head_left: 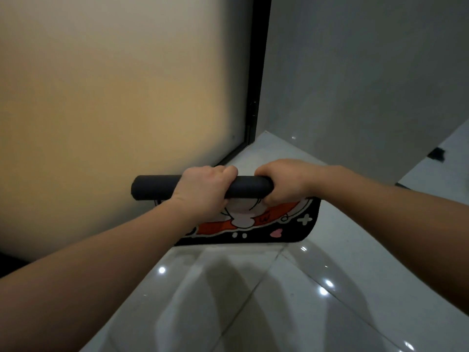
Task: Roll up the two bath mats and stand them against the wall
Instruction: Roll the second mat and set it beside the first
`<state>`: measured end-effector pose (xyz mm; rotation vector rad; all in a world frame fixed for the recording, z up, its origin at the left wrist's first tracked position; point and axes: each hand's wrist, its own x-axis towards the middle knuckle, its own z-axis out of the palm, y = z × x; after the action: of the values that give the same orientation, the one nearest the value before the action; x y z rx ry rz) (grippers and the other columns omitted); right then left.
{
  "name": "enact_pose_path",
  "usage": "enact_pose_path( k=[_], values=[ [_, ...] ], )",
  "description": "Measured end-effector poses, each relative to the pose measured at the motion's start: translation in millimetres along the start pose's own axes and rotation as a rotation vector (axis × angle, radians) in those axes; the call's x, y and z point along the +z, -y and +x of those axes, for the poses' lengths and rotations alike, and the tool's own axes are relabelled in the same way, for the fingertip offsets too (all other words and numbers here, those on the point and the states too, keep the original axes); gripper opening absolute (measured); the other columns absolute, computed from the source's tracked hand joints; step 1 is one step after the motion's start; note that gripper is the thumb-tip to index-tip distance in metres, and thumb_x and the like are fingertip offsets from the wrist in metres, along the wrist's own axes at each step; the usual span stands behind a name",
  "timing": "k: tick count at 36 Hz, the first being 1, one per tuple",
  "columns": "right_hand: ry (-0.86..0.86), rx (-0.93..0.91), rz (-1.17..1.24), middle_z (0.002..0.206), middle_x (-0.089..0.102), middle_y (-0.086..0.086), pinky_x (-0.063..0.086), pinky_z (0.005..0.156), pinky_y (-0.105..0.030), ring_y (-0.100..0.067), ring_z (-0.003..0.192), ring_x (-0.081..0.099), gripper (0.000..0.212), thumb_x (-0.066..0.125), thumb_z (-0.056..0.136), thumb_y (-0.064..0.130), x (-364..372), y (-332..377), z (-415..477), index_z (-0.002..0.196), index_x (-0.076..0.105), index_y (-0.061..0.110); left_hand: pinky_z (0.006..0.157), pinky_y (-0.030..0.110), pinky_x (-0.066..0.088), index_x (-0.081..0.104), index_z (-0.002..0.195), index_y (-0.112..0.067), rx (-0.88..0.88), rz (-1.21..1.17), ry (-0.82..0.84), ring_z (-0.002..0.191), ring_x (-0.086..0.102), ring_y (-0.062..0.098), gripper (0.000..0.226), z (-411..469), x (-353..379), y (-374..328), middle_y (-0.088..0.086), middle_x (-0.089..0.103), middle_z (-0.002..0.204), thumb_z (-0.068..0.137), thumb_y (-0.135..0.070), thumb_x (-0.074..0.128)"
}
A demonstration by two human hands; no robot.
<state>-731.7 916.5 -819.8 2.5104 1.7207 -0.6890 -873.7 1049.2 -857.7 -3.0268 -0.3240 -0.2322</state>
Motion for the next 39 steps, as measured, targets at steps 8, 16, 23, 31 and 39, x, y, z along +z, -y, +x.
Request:
enact_pose_path(
  k=[8, 16, 23, 31, 39],
  values=[
    [-0.366, -0.168, -0.415, 0.088, 0.061, 0.002, 0.041, 0.062, -0.034, -0.024, 0.079, 0.06, 0.017, 0.054, 0.083, 0.03, 11.0, -6.6, -5.6, 0.098, 0.05, 0.023, 0.071, 0.029, 0.043, 0.04, 0.125, -0.031, -0.12, -0.319, 0.325, 0.09, 0.06, 0.02, 0.062, 10.4, -9.7, 1.0, -0.008, 0.062, 0.104, 0.071, -0.047, 0.066],
    [-0.421, -0.183, -0.45, 0.093, 0.058, -0.001, 0.033, 0.06, -0.032, -0.024, 0.08, 0.058, 0.024, 0.054, 0.084, 0.03, 13.4, -1.8, -5.8, 0.106, 0.05, 0.02, 0.063, 0.03, 0.042, 0.051, 0.096, -0.028, -0.111, -0.306, 0.288, 0.078, 0.057, 0.021, 0.024, 8.4, -10.5, 1.6, -0.006, 0.057, 0.079, 0.075, -0.029, 0.063],
    [-0.036, -0.063, -0.097, 0.087, 0.061, 0.005, 0.04, 0.063, -0.031, -0.02, 0.079, 0.058, 0.043, 0.065, 0.068, 0.05, -0.8, 0.3, -3.1, 0.104, 0.053, 0.031, 0.068, 0.038, 0.047, 0.047, 0.111, -0.023, 0.018, -0.065, 0.028, 0.092, 0.061, 0.026, 0.033, -2.8, 0.2, 6.9, -0.001, 0.062, 0.104, 0.081, -0.031, 0.057],
    [-0.206, -0.078, -0.312, 0.078, 0.051, 0.005, 0.036, 0.06, -0.031, -0.023, 0.075, 0.055, 0.022, 0.06, 0.077, 0.027, 2.0, 6.1, -2.8, 0.096, 0.05, 0.027, 0.068, 0.033, 0.045, 0.041, 0.118, -0.026, -0.072, -0.138, 0.144, 0.09, 0.061, 0.024, 0.049, 3.0, -9.1, 8.4, -0.003, 0.063, 0.102, 0.076, -0.043, 0.061],
    [-0.544, -0.283, -0.555, 0.079, 0.055, -0.005, 0.034, 0.055, -0.033, -0.02, 0.062, 0.043, 0.023, 0.061, 0.079, 0.018, 19.3, 1.0, -5.0, 0.1, 0.051, 0.016, 0.07, 0.031, 0.05, 0.055, 0.105, -0.032, -0.157, -0.517, 0.401, 0.082, 0.061, 0.017, 0.04, 3.4, -14.8, 13.3, -0.007, 0.064, 0.089, 0.07, -0.04, 0.072]
  ],
)
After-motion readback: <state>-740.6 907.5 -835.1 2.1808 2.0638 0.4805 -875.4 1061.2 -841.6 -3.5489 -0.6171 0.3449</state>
